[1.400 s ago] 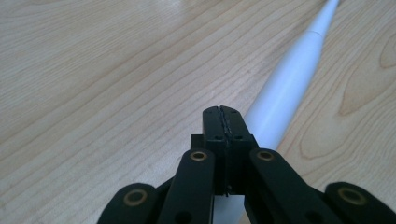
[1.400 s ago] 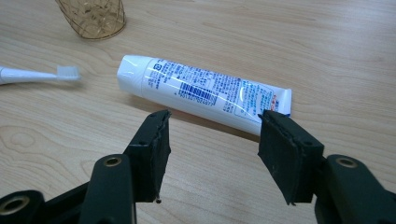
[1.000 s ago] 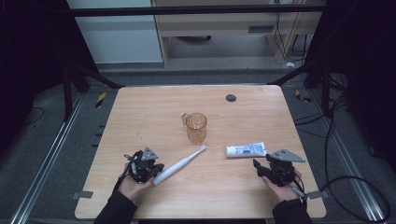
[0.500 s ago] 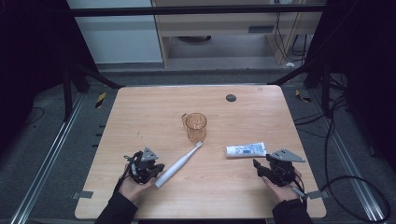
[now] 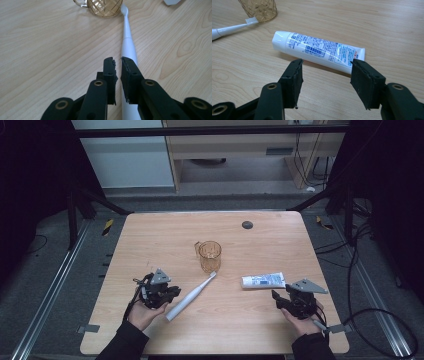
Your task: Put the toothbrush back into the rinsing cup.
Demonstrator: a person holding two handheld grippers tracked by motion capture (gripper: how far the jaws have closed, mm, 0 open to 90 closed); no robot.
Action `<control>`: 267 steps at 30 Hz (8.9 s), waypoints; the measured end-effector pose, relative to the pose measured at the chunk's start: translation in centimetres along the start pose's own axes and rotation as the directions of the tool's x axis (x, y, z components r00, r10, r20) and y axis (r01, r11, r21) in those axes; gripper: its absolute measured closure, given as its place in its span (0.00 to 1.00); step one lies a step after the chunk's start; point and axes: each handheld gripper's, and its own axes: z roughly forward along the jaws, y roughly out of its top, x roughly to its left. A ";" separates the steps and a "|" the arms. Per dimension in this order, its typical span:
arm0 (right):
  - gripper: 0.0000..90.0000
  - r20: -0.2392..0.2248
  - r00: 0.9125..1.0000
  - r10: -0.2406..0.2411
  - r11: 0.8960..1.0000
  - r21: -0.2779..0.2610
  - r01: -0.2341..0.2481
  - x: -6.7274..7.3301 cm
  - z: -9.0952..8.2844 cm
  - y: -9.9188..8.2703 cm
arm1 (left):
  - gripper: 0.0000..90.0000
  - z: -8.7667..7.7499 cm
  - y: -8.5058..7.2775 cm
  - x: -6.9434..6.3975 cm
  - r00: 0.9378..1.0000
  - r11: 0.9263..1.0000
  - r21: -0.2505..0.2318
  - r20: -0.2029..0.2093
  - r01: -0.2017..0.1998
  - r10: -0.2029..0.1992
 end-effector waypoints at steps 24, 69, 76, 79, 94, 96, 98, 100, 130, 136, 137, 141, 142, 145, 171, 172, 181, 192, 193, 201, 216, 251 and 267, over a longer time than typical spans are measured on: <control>0.46 0.034 0.999 0.014 1.000 -0.007 -0.013 -1.4 -0.3 0.2 | 0.59 1.8 4.0 0.4 0.999 0.995 0.084 0.019 -0.045 0.044; 0.46 0.019 1.000 0.008 1.000 0.017 -0.009 -1.5 0.0 0.0 | 0.67 8.0 5.1 -1.1 0.993 0.922 0.374 0.096 -0.095 0.063; 0.46 0.020 1.000 0.004 1.000 0.018 -0.004 -1.5 0.1 0.0 | 0.72 8.3 5.0 -1.1 0.993 0.921 0.380 0.103 -0.085 0.049; 0.46 0.021 1.000 0.004 1.000 0.018 -0.004 -1.6 0.1 0.0 | 0.73 8.5 4.9 -1.1 0.994 0.922 0.381 0.104 -0.069 0.031; 0.46 0.020 1.000 0.004 1.000 0.019 -0.005 -1.6 0.2 0.0 | 0.74 8.7 4.9 -0.6 0.992 0.924 0.379 0.124 -0.054 0.007; 0.46 0.021 1.000 0.008 1.000 0.019 -0.008 -1.6 0.1 0.0 | 0.74 8.7 4.9 -0.7 0.993 0.924 0.378 0.119 -0.058 0.014; 0.46 0.017 1.000 0.017 1.000 0.019 -0.017 -1.6 0.1 0.0 | 0.74 8.6 4.9 -0.8 0.994 0.925 0.374 0.103 -0.058 0.021; 0.46 0.018 1.000 0.018 1.000 0.019 -0.019 -1.6 0.1 0.0 | 0.75 8.5 4.9 -0.7 0.996 0.927 0.370 0.089 -0.057 0.026; 0.47 0.027 0.999 0.016 1.000 0.018 -0.017 -1.8 0.1 -0.2 | 0.75 -1.8 5.9 0.0 1.000 0.999 -0.047 0.012 -0.011 0.011; 0.47 0.028 1.000 0.014 1.000 0.019 -0.014 -1.9 0.1 -0.2 | 0.75 -2.7 5.8 0.7 1.000 0.994 -0.109 -0.017 0.009 -0.011; 0.46 0.028 0.999 0.015 1.000 0.018 -0.016 -1.9 0.1 -0.2 | 0.75 -3.1 5.9 0.9 0.999 0.991 -0.131 -0.027 0.019 -0.023; 0.46 0.031 0.999 0.017 1.000 0.016 -0.018 -1.9 0.1 -0.2 | 0.75 -3.9 5.9 1.4 0.997 0.984 -0.176 -0.052 0.039 -0.048; 0.46 0.033 0.999 0.020 1.000 0.015 -0.020 -1.9 0.1 -0.2 | 0.75 -4.1 5.9 1.4 0.997 0.980 -0.193 -0.060 0.042 -0.055; 0.45 0.035 0.999 0.017 1.000 0.009 -0.018 -1.9 0.1 -0.2 | 0.75 -4.5 6.0 1.6 0.995 0.974 -0.220 -0.076 0.050 -0.068; 0.36 0.047 0.998 0.035 0.999 -0.016 -0.035 -2.2 0.3 -0.3 | 0.75 -4.2 12.4 2.9 0.972 0.871 -0.479 -0.136 0.105 -0.192; 0.35 0.047 0.998 0.036 0.999 -0.018 -0.035 -2.2 0.3 -0.3 | 0.75 -4.0 12.8 2.8 0.971 0.867 -0.487 -0.138 0.104 -0.194; 0.33 0.047 0.998 0.036 0.999 -0.024 -0.035 -2.2 0.3 -0.4 | 0.75 -3.1 14.5 2.1 0.969 0.845 -0.528 -0.155 0.086 -0.195; 0.33 0.046 0.998 0.037 0.999 -0.029 -0.036 -2.3 0.4 -0.4 | 0.75 -1.4 15.8 0.9 0.967 0.819 -0.569 -0.166 0.067 -0.194; 0.33 0.046 0.998 0.038 0.999 -0.028 -0.037 -2.3 0.4 -0.4 | 0.75 -1.2 16.0 0.9 0.967 0.816 -0.574 -0.163 0.068 -0.195; 0.33 0.047 0.998 0.039 0.999 -0.027 -0.038 -2.3 0.4 -0.5 | 0.75 0.1 16.2 0.6 0.970 0.804 -0.591 -0.145 0.071 -0.193; 0.33 0.044 0.998 0.037 0.999 -0.024 -0.036 -2.3 0.5 -0.5 | 0.75 1.8 15.9 0.7 0.975 0.818 -0.571 -0.135 0.069 -0.177; 0.33 0.048 0.998 0.035 0.999 -0.022 -0.034 -2.4 0.6 -0.6 | 0.75 6.0 12.5 1.0 0.984 0.860 -0.505 -0.101 0.075 -0.145; 0.33 0.050 0.998 0.034 0.999 -0.020 -0.033 -2.4 0.6 -0.6 | 0.75 7.1 11.1 0.9 0.985 0.866 -0.492 -0.082 0.094 -0.153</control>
